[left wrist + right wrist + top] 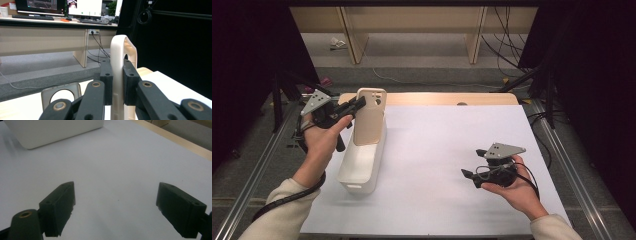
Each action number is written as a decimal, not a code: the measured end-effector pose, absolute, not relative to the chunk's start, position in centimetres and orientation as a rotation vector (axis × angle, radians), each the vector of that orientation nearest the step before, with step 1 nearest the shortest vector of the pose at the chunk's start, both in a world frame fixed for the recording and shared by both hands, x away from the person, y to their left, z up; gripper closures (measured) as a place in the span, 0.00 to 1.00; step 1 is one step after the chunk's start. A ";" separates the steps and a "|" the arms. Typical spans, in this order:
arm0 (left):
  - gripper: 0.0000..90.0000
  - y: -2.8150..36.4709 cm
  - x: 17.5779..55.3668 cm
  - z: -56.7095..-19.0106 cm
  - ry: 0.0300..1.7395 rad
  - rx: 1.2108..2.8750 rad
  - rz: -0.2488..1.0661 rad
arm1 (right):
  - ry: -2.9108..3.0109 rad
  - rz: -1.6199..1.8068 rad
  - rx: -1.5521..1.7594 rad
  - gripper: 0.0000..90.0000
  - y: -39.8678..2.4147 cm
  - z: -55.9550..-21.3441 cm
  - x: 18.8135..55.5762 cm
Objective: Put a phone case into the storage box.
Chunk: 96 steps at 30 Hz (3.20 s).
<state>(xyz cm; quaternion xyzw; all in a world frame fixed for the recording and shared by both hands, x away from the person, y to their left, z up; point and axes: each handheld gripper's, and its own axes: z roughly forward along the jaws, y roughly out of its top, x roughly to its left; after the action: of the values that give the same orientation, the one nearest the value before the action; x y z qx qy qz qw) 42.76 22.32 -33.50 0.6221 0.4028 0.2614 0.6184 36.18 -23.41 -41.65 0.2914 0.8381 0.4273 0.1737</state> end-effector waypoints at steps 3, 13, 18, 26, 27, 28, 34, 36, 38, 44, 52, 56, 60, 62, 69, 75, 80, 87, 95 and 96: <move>0.90 22.6 43.0 -33.4 0.928 1.432 0.607 | 2.376 1.212 0.826 0.19 -23.4 -41.7 36.2; 0.90 23.4 43.9 -33.6 0.944 1.429 0.620 | 2.378 1.211 0.831 0.19 -23.4 -41.7 36.2; 0.90 23.6 44.2 -33.9 0.949 1.431 0.618 | 2.378 1.211 0.831 0.19 -23.4 -41.7 36.2; 0.90 23.6 44.7 -34.4 0.944 1.438 0.620 | 2.378 1.210 0.830 0.19 -23.4 -41.7 36.2; 0.90 23.6 44.7 -34.4 0.946 1.439 0.620 | 2.378 1.209 0.830 0.19 -23.4 -41.7 36.2; 0.90 23.6 44.8 -34.5 0.948 1.441 0.621 | 2.378 1.209 0.830 0.19 -23.4 -41.7 36.2; 0.90 23.7 45.3 -34.9 0.958 1.447 0.623 | 2.378 1.214 0.834 0.19 -23.4 -41.8 36.2; 0.90 23.7 45.4 -35.0 0.960 1.448 0.621 | 2.379 1.213 0.835 0.19 -23.4 -41.8 36.2; 0.90 23.7 45.5 -35.1 0.962 1.449 0.618 | 2.378 1.212 0.834 0.19 -23.4 -41.7 36.2; 0.90 23.8 46.0 -35.3 0.972 1.453 0.615 | 2.379 1.217 0.836 0.19 -23.4 -41.7 36.2; 0.90 23.8 46.3 -35.7 0.980 1.455 0.618 | 2.378 1.218 0.838 0.19 -23.5 -41.7 36.2; 0.90 23.8 46.5 -35.9 0.986 1.460 0.622 | 2.377 1.218 0.839 0.19 -23.5 -41.7 36.2; 0.90 23.8 46.7 -36.0 0.987 1.467 0.620 | 2.377 1.218 0.841 0.19 -23.5 -41.7 36.2; 0.90 23.8 46.8 -36.1 0.986 1.472 0.622 | 2.378 1.217 0.841 0.19 -23.5 -41.7 36.2; 0.90 23.7 47.3 -36.6 0.998 1.482 0.612 | 2.377 1.217 0.843 0.19 -23.5 -41.7 36.2; 0.90 23.8 47.6 -36.9 1.010 1.487 0.606 | 2.375 1.218 0.844 0.19 -23.5 -41.7 36.2; 0.90 23.8 47.8 -37.1 1.017 1.492 0.604 | 2.377 1.218 0.845 0.19 -23.5 -41.7 36.2; 0.90 23.7 48.1 -37.3 1.021 1.494 0.602 | 2.377 1.219 0.846 0.19 -23.5 -41.8 36.2; 0.90 23.6 48.6 -37.7 1.033 1.499 0.588 | 2.376 1.221 0.851 0.19 -23.5 -41.8 36.2; 0.90 23.6 48.6 -37.7 1.033 1.501 0.589 | 2.376 1.220 0.850 0.19 -23.5 -41.8 36.3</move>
<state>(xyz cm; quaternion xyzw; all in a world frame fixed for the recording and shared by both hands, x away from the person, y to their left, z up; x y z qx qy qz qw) 48.63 23.60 -37.69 0.6409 0.4411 0.2514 0.5757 36.25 -23.50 -41.78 0.2988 0.8356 0.4290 0.1686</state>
